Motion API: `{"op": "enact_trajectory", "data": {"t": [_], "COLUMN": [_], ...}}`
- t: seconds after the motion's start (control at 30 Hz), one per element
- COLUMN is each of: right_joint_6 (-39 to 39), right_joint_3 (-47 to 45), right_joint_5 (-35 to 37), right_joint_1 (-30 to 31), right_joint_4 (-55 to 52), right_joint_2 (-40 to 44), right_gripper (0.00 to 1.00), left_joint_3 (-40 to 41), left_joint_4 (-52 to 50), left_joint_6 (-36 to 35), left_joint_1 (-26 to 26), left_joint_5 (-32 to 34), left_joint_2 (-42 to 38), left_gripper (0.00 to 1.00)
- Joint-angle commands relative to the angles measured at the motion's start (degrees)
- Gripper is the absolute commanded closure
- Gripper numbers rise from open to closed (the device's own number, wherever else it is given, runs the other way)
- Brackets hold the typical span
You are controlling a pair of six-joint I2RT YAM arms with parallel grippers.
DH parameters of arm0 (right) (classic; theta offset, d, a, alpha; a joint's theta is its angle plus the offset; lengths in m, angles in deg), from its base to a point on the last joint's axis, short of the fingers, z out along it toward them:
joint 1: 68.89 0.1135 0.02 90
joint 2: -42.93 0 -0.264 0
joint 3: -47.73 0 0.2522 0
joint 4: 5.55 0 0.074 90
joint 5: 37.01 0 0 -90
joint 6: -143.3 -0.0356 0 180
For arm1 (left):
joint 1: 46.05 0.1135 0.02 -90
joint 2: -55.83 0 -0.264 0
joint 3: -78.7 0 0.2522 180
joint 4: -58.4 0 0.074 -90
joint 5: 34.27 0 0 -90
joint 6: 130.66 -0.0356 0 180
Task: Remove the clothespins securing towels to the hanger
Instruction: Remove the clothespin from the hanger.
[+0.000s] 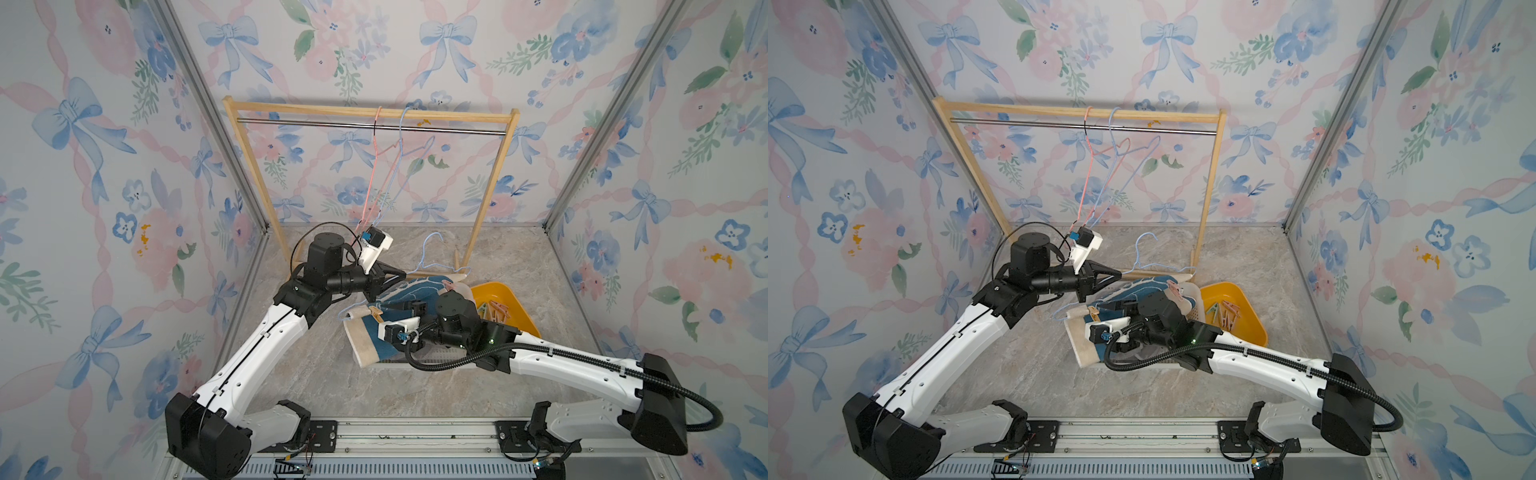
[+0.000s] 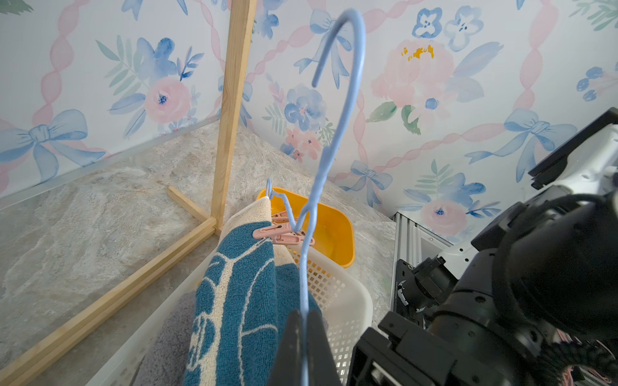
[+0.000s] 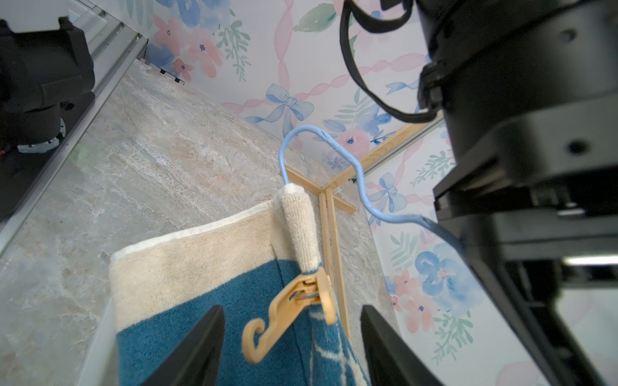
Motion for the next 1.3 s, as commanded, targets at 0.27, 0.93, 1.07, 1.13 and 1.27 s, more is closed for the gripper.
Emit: {"op": "enact_trajectory", "data": {"t": [0.27, 0.93, 1.07, 1.13, 1.27], "right_joint_6": [0.7, 2.4, 2.6, 2.7, 2.9], "right_joint_3": [2.0, 4.1, 4.3, 4.5, 4.4], "right_joint_5": [1.3, 2.8, 2.9, 2.9, 3.5], "right_joint_1": [0.5, 1.1, 1.2, 1.2, 1.2], "right_joint_4": [2.2, 0.9, 0.7, 0.3, 0.7], "right_joint_2": [-1.0, -3.4, -4.0, -4.1, -4.4], "right_gripper": [0.47, 0.57, 0.6, 0.6, 0.63], "left_joint_3": [-0.2, -0.2, -0.2, -0.2, -0.2], "left_joint_4": [1.8, 1.8, 1.8, 1.9, 1.9], "left_joint_6": [0.4, 0.5, 0.5, 0.5, 0.5], "left_joint_1": [0.3, -0.1, -0.1, -0.1, -0.1], "left_joint_5": [-1.5, -1.4, -1.3, -1.3, -1.3], "left_joint_2": [0.8, 0.5, 0.4, 0.4, 0.5], "left_gripper": [1.0, 1.0, 1.0, 1.0, 1.0]}}
